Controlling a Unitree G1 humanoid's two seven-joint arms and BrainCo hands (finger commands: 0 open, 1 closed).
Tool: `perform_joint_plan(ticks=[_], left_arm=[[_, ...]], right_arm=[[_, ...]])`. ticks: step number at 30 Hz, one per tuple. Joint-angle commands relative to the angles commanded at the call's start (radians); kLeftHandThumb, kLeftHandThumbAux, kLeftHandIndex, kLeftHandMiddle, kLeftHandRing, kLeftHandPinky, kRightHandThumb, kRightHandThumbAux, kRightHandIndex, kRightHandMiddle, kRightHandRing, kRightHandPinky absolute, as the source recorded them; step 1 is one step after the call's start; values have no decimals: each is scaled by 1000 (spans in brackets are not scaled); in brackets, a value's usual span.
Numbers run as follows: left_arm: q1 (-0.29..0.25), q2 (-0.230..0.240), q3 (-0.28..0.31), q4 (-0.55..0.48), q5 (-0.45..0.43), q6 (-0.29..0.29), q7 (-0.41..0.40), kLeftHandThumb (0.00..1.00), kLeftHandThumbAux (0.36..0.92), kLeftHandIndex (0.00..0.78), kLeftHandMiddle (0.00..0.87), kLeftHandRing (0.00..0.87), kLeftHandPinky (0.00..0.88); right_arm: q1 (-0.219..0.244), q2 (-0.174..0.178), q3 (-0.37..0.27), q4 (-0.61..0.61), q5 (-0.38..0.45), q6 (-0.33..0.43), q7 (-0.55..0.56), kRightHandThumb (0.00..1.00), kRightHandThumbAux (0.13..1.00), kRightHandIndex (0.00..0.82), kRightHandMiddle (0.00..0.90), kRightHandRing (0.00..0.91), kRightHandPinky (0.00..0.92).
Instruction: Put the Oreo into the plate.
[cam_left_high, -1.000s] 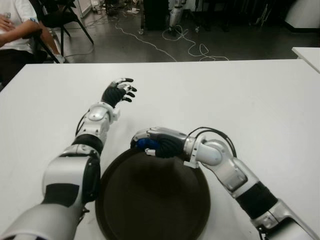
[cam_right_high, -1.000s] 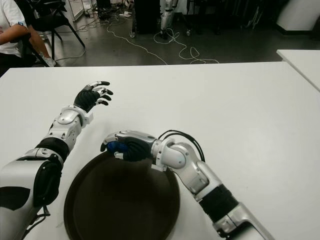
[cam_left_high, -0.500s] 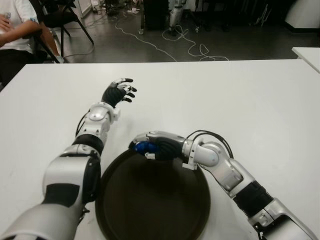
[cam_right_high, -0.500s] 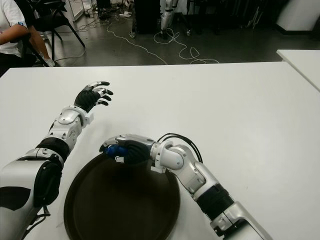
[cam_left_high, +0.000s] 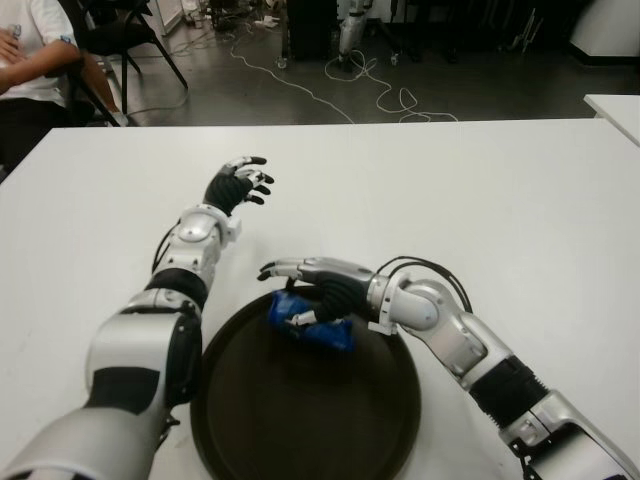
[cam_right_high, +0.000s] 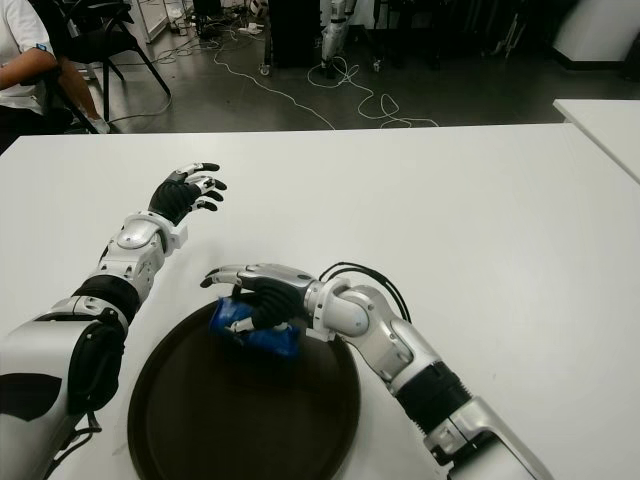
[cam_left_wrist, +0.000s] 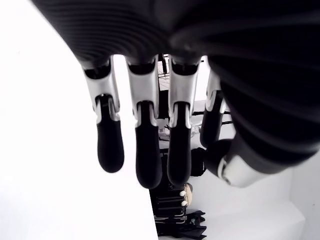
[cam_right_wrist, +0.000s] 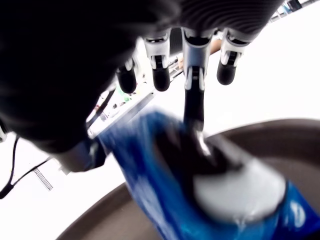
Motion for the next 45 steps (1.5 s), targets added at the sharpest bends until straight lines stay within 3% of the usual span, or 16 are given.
perform_joint_plan(ticks=[4, 12, 27, 45], left_arm=[[-2, 0, -1, 1, 1, 6, 4, 110, 635, 263, 447, 469, 469], [-3, -1, -1, 1, 1, 8, 5, 99, 634, 269, 445, 466, 464], [-3, 0, -7, 1, 7, 2, -2, 58, 646, 289, 461, 481, 464], [-2, -1, -11, 0, 12, -1, 11, 83, 646, 272, 449, 476, 463]], right_arm=[[0, 15, 13, 66, -27, -12, -43, 0, 602, 0, 19, 0, 0], [-8, 4, 18, 61, -74, -14, -64, 0, 629, 0, 5, 0, 0], [-15, 7, 18, 75, -79, -12, -62, 0, 627, 0, 0, 0, 0], [-7, 3, 14, 52, -85, 50, -36, 0, 659, 0, 0, 0, 3]])
